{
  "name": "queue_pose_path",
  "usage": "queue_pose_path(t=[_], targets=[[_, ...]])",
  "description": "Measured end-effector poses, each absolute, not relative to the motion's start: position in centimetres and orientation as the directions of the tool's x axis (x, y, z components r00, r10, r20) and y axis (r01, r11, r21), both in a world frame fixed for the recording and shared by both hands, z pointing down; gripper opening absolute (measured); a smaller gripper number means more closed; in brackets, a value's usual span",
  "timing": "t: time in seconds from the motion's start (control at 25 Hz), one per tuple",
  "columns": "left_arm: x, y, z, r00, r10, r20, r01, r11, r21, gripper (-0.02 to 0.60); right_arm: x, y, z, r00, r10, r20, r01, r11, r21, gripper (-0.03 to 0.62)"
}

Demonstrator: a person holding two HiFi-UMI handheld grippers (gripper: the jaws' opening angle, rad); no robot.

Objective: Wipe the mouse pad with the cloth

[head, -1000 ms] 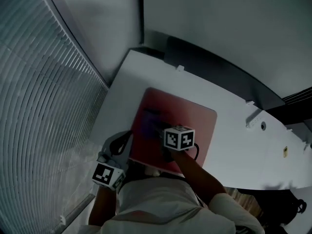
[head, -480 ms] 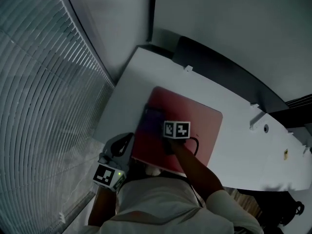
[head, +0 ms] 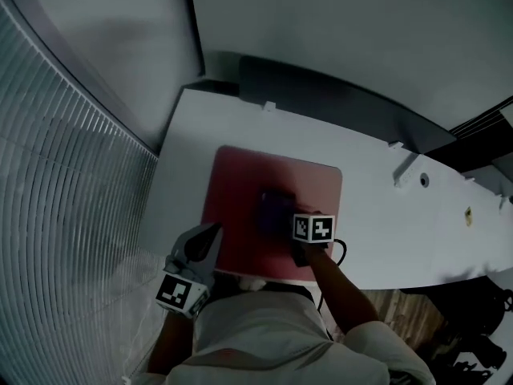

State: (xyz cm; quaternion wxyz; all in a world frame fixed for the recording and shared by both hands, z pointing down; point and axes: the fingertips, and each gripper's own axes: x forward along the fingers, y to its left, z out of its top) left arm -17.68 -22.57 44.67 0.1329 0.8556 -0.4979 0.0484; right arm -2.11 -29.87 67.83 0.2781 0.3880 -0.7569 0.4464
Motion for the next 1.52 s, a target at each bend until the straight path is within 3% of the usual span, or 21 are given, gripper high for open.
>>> queue_pose_path(t=[0.44, 0.72, 0.84, 1.08, 1.32, 1.52], targets=[[-11.5, -24.4, 45.3, 0.596, -0.774, 0.211, -0.803, -0.569, 0.18, 0.002, 14.4, -29.1, 68.6, -0.349, -0.455, 0.819, -0.935, 0.119, -0.333, 0.051], [-9.6, -24.7, 45.1, 0.599, -0.773, 0.209, -0.801, -0.567, 0.194, 0.002, 20.1, -27.3, 69.3, -0.268, -0.437, 0.859, -0.962, 0.064, -0.267, 0.052], [-10.3, -24.6, 45.1, 0.58, -0.788, 0.208, -0.814, -0.55, 0.186, 0.002, 19.8, -27.5, 67.8, -0.279, -0.466, 0.84, -0.96, 0.113, -0.256, 0.052], [-12.1, -23.4, 45.0, 0.557, -0.806, 0.2, -0.829, -0.527, 0.186, 0.002, 9.2, -25.9, 60.5, -0.503, -0.454, 0.736, -0.856, 0.38, -0.35, 0.052], [-16.2, -21.5, 44.7, 0.491, -0.85, 0.19, -0.869, -0.46, 0.182, 0.002, -7.2, -23.3, 57.8, -0.766, -0.24, 0.596, -0.605, 0.58, -0.545, 0.052], [-21.3, -19.2, 44.9, 0.393, -0.899, 0.194, -0.915, -0.361, 0.181, 0.002, -18.7, -21.2, 60.7, -0.839, -0.053, 0.541, -0.453, 0.618, -0.642, 0.052]])
